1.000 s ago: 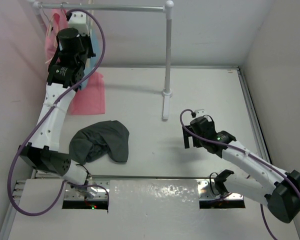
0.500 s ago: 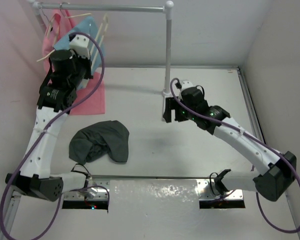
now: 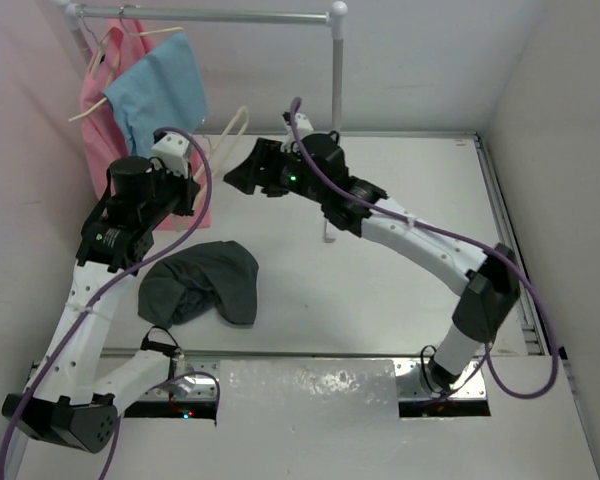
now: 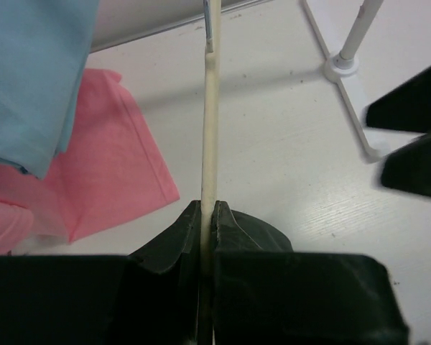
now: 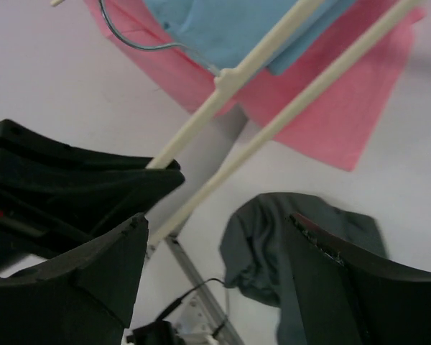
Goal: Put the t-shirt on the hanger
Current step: Pick up the hanger from the clothesline.
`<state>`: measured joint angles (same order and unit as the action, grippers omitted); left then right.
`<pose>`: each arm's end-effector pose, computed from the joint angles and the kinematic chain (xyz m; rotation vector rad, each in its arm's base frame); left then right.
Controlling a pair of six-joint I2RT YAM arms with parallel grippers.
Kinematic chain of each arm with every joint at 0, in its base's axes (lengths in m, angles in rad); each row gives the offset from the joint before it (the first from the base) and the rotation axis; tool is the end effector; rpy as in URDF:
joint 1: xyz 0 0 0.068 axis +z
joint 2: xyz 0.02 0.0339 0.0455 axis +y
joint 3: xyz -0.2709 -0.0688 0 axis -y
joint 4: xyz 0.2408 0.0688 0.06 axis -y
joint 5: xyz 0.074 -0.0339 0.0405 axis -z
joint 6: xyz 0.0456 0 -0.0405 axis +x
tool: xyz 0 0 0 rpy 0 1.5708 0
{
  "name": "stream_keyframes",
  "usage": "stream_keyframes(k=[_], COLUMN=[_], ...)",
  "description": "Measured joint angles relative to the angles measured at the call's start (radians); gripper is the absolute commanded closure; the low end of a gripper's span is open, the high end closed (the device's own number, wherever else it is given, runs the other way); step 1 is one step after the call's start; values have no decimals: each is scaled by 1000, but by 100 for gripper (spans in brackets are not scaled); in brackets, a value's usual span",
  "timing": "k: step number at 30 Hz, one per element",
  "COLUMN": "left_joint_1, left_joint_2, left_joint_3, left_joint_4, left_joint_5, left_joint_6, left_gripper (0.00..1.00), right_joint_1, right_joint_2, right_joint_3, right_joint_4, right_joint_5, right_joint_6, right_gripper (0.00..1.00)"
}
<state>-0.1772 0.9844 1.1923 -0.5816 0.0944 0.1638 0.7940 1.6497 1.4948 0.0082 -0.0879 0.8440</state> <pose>0.2005 -0.0403 0.4040 0.3914 1.9043 -0.1007 0.2822 0.2928 0.3882 -0.0245 1.8955 1.2512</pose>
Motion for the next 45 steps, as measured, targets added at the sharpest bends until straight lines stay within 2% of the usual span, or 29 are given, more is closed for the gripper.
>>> stream_keyframes(k=[7,12,13,15,19,20,21,24,27,28,29,34,38,40,43,45], left_joint_1=[0,0,0,0,0,0,0,1,2,1,-1,-5,-5,-5,-5,-5], left_joint_2=[-48,-62,-64,-71,-87,-90,-93,-92,-97,-100,-103,-141,-187,-212,-254,-271], left_joint_3=[-47,-83,-89,-101,-135,-145,-151,-185,-193,-195,-195,-200,-199,-192,-185,-190], left_joint_4=[9,9,10,10,18,24,22,18,19,19,20,32,22,-4,-48,-71], left_joint_5=[7,19,23,31,50,50,47,42,73,104,129,233,269,276,325,375], left_joint_6=[-7,-3,-1,6,33,39,44,58,80,90,100,136,217,282,415,516], left_gripper=[100,100,100,100,100,100,100,100,36,11,0,0,0,2,12,13], right_joint_1=[41,41,41,41,42,42,41,42,41,40,39,10,-49,-77,-94,-86], right_joint_2=[217,296,307,331,393,405,417,427,424,421,417,338,204,133,26,-37], right_joint_3=[135,185,193,219,275,281,286,293,277,264,249,67,-143,-215,-305,-344], right_joint_4=[86,124,128,135,151,148,151,158,162,163,159,115,87,28,-51,-118], right_joint_5=[-57,-71,-74,-80,-96,-99,-109,-117,-131,-135,-149,-257,-417,-496,-610,-682], right_joint_6=[181,263,275,298,334,343,364,420,423,403,384,227,58,-39,-198,-298], right_gripper=[27,31,37,41,75,91,99,100,100,100,100,100,100,100,100,100])
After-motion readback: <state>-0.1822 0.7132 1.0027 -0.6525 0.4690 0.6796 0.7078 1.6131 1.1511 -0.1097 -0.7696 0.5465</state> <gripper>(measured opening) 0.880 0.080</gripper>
